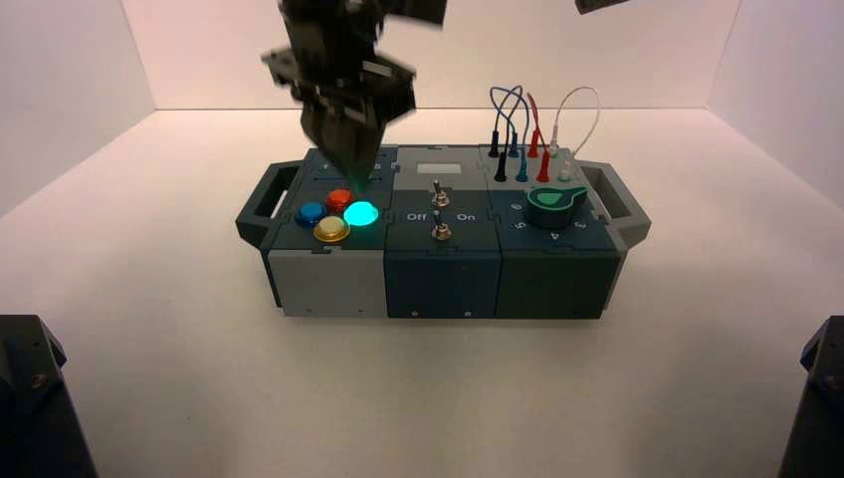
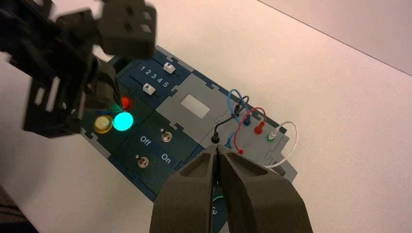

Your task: Push the green button with the left gripper.

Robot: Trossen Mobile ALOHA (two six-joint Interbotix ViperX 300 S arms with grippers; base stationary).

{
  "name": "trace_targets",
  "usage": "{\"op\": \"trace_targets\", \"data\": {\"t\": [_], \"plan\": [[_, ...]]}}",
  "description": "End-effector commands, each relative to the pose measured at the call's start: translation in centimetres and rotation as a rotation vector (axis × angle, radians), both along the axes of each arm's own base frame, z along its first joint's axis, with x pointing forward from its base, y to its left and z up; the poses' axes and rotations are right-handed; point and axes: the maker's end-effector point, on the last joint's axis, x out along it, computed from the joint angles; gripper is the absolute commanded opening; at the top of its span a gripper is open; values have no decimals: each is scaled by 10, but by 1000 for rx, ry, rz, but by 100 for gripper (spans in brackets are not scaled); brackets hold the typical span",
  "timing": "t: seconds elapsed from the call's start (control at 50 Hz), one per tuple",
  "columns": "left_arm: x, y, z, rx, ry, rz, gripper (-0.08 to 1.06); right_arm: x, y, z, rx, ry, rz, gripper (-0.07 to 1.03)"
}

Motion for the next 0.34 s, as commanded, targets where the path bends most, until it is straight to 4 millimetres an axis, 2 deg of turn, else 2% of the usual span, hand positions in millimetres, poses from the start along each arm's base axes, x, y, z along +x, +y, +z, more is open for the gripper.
{"op": "trace_targets", "data": {"t": [0.02,0.34], "plan": [[5,-5,29,-57,-71,-15,-3,4,4,14,25,-27,1,-2],[7,-7,28,-62,-89,-24,-3,3,4,11,22,-18,0,-2]]}}
